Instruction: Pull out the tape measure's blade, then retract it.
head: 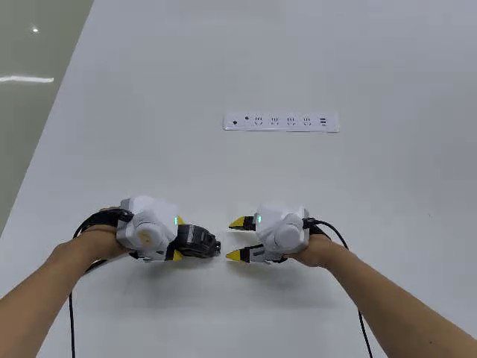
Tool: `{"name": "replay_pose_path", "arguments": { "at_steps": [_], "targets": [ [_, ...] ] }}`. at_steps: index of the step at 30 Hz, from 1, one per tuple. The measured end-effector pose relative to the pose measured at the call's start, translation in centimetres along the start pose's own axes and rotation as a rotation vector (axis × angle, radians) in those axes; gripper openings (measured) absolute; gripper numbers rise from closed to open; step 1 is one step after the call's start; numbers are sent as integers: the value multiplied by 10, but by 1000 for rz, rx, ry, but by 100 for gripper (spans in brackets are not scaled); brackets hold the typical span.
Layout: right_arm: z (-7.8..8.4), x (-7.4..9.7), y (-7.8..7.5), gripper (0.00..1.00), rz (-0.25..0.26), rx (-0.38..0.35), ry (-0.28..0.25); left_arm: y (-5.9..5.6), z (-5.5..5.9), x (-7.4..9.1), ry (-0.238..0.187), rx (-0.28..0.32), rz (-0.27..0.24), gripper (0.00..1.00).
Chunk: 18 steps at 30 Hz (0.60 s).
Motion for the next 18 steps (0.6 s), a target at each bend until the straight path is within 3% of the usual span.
{"name": "replay_pose_path", "arguments": {
  "at_steps": [18],
  "targets": [
    [-4,-22,3,22,-29,4,22,0,1,1,4,35,3,29]
  ]
}}
Point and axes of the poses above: the centre of the closed fingertips' face, and the gripper's own axes: x roughly backward along the fingers, y roughly to its left, z roughly out of its underside, the point moved 8 cm from there along x, roughly backward along the fingers, and after that the axes turned 2 degrees about z, right-handed, at the moved point
